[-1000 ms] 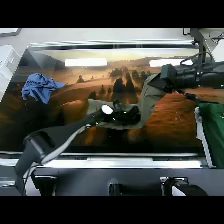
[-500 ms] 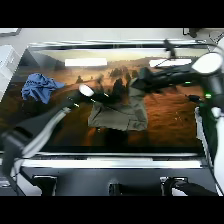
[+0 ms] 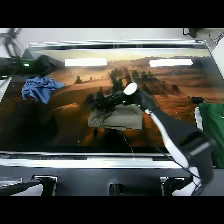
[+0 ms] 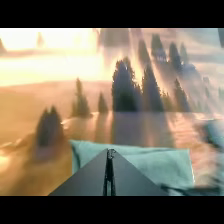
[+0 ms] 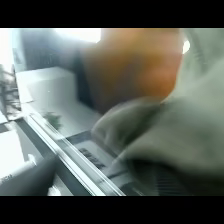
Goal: Fold the clothes and pants, and hang the long-sleeved shirts on hangers.
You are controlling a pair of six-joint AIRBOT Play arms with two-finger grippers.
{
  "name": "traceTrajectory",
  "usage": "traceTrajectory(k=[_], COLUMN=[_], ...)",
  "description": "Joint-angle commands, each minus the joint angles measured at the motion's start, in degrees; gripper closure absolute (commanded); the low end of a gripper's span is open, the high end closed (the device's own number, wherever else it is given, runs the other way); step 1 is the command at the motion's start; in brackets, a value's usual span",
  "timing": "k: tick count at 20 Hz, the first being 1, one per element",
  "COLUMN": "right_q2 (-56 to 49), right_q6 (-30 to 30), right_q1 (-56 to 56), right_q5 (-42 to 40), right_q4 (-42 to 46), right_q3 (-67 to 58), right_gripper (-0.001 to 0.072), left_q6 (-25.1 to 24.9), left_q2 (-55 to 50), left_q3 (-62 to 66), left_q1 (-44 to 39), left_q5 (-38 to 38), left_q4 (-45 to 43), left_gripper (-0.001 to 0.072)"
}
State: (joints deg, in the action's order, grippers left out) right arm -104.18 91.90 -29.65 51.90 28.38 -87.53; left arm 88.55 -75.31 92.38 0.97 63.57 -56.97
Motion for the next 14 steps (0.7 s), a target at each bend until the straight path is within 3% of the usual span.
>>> traceTrajectory(k=[1,4,9,11,14], right_q2=[-3.3,4.2,11.0,11.0,11.0], right_q6=[-2.7,-5.9,4.0,2.3,-9.4], right_q1=[-0.7,10.8,36.0,40.2,39.3], right_q5=[-5.7,2.6,32.2,34.5,24.9], right_q4=[-9.3,-3.1,35.2,34.6,20.9], right_q3=[-0.1,-0.1,1.3,8.0,21.0], right_gripper=[0.0006,0.0009,0.0057,0.0083,0.0147], left_q6=[-1.2,-1.8,-1.8,-1.7,-1.6], left_q2=[6.8,8.0,7.8,7.8,7.8], left_q3=[0.0,0.0,-0.2,-0.4,-1.3], left_q1=[2.1,2.1,2.0,2.0,1.8], left_q5=[3.1,3.8,3.6,3.5,3.6], left_q4=[-1.2,-2.1,-3.3,-3.3,-3.3], left_gripper=[0.0687,0.0687,0.0687,0.0687,0.0686])
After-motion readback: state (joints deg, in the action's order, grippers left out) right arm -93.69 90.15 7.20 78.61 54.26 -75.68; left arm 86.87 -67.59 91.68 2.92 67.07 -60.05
